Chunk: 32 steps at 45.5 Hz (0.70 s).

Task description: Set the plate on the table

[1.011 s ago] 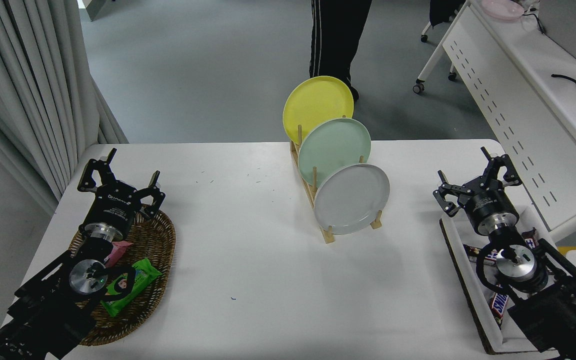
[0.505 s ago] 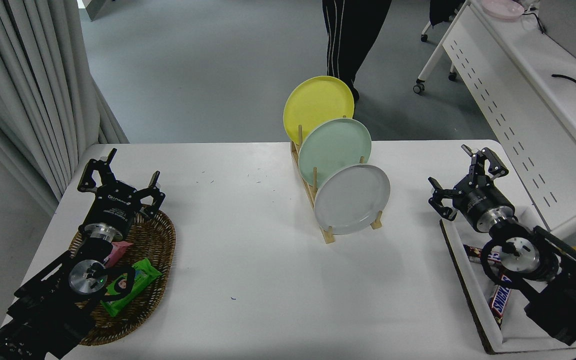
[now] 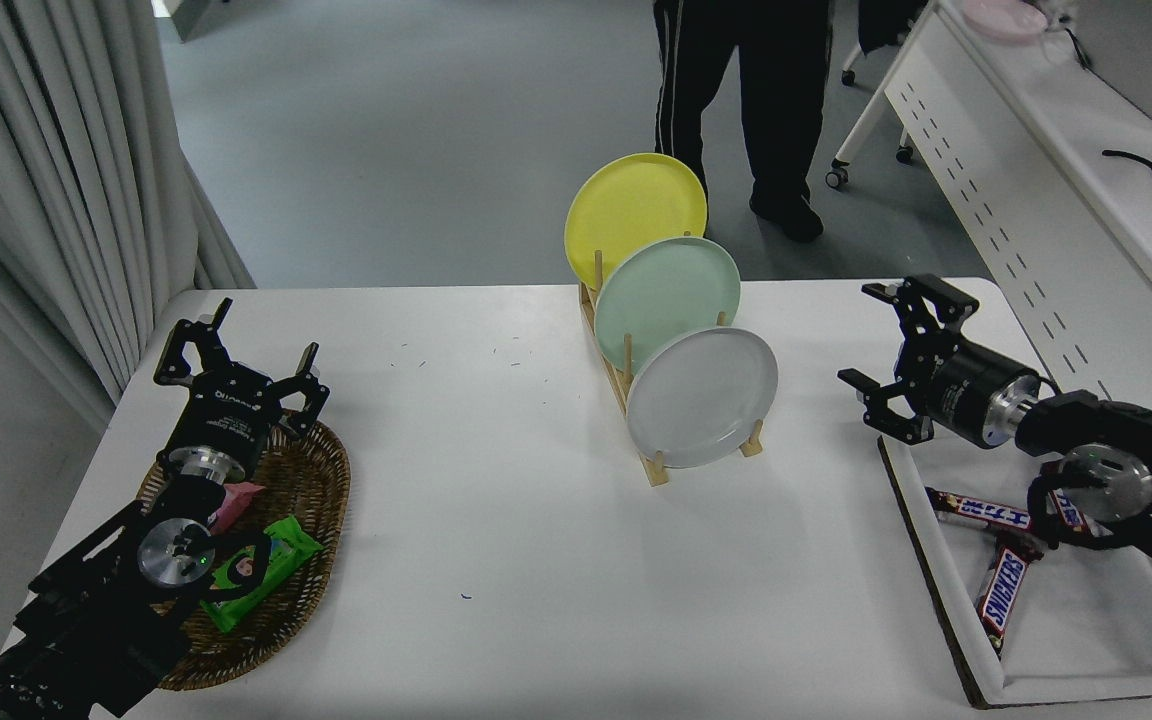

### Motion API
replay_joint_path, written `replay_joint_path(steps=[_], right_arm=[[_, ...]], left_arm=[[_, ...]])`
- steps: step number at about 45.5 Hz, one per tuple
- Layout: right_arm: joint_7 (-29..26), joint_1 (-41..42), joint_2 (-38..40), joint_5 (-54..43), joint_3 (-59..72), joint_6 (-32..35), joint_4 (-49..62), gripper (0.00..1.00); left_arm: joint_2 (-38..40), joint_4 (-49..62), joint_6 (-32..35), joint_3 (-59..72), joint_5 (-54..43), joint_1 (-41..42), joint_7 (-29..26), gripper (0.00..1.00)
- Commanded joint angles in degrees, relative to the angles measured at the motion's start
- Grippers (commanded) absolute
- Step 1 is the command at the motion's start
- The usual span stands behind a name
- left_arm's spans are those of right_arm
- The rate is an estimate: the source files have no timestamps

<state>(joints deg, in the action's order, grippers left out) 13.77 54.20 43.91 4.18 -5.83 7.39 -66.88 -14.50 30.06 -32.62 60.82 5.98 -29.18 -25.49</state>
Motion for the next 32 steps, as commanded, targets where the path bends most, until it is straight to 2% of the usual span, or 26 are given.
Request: replay_joint_path(steps=[1,9,14,21,32], right_arm=[[-0.1,7.1,7.7,2.1,8.5,-0.3,-9.5,1.00],[-1.6,10.9,7.7,3.5,11.7,-2.2,-10.6,1.00],[-8.7,11.7,5.9,8.5,11.3,-2.7,-10.4,1.00],[-16.1,13.0,3.0,11.5,10.8,-7.3,-10.1,1.00],[-16.9,14.8,-2.2,11.5,10.2,-9.4,-8.6,1.00]], left_arm=[[0.0,0.0,0.0,0.0,0.0,0.0,0.0,1.00],[0.0,0.0,0.0,0.0,0.0,0.0,0.0,1.00],[0.0,0.0,0.0,0.0,0.0,0.0,0.0,1.00],[0.0,0.0,-0.1,0.0,0.0,0.0,0.0,1.00],[0.0,0.0,0.0,0.0,0.0,0.0,0.0,1.00]])
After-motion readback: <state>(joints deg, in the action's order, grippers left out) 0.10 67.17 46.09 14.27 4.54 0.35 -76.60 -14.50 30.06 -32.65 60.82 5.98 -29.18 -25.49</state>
